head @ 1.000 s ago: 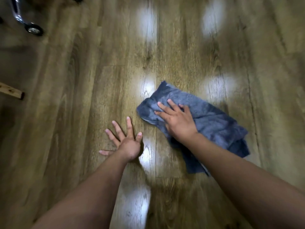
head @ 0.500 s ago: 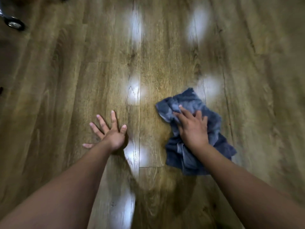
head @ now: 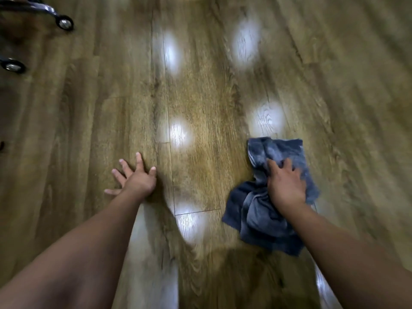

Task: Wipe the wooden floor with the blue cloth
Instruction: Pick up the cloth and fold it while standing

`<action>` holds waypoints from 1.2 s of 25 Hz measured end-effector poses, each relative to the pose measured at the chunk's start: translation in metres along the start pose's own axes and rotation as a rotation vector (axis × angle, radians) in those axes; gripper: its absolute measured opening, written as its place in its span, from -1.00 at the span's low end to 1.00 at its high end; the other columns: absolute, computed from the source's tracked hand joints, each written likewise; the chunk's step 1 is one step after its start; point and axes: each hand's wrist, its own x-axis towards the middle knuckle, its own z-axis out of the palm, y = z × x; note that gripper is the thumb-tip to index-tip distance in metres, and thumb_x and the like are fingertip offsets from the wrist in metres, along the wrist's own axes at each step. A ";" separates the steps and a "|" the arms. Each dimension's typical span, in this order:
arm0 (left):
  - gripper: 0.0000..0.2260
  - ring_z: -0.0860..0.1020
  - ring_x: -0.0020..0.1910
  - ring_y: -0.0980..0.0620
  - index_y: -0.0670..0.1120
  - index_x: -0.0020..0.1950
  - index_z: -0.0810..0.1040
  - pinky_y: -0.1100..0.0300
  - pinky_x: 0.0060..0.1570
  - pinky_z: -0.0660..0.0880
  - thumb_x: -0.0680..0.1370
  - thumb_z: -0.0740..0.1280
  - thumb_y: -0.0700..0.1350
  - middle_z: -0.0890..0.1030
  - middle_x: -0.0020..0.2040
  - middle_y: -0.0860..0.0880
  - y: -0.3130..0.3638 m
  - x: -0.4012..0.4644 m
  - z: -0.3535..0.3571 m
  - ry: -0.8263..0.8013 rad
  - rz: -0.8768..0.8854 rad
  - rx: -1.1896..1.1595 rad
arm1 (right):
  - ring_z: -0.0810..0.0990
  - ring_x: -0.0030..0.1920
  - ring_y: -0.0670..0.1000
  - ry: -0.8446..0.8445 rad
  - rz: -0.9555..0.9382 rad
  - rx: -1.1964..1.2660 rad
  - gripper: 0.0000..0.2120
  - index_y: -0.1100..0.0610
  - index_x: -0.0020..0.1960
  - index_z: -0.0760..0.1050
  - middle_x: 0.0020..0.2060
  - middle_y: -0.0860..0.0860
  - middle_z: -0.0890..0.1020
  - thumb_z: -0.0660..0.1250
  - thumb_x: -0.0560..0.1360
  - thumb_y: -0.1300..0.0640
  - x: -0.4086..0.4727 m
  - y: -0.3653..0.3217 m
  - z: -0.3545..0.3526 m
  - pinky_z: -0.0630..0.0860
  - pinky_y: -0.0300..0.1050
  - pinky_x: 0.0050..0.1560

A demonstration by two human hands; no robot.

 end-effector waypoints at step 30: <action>-0.93 0.66 -0.19 0.17 -0.04 -0.01 0.61 0.26 -0.14 0.56 0.62 0.38 -0.20 0.71 -0.19 0.11 0.070 -0.622 -0.473 -0.255 0.490 -1.016 | 0.53 0.28 -0.01 -0.415 -0.359 0.867 -0.33 -0.13 0.39 0.34 0.25 -0.10 0.57 0.44 0.37 -0.31 -0.383 -0.066 -0.606 0.39 0.01 0.31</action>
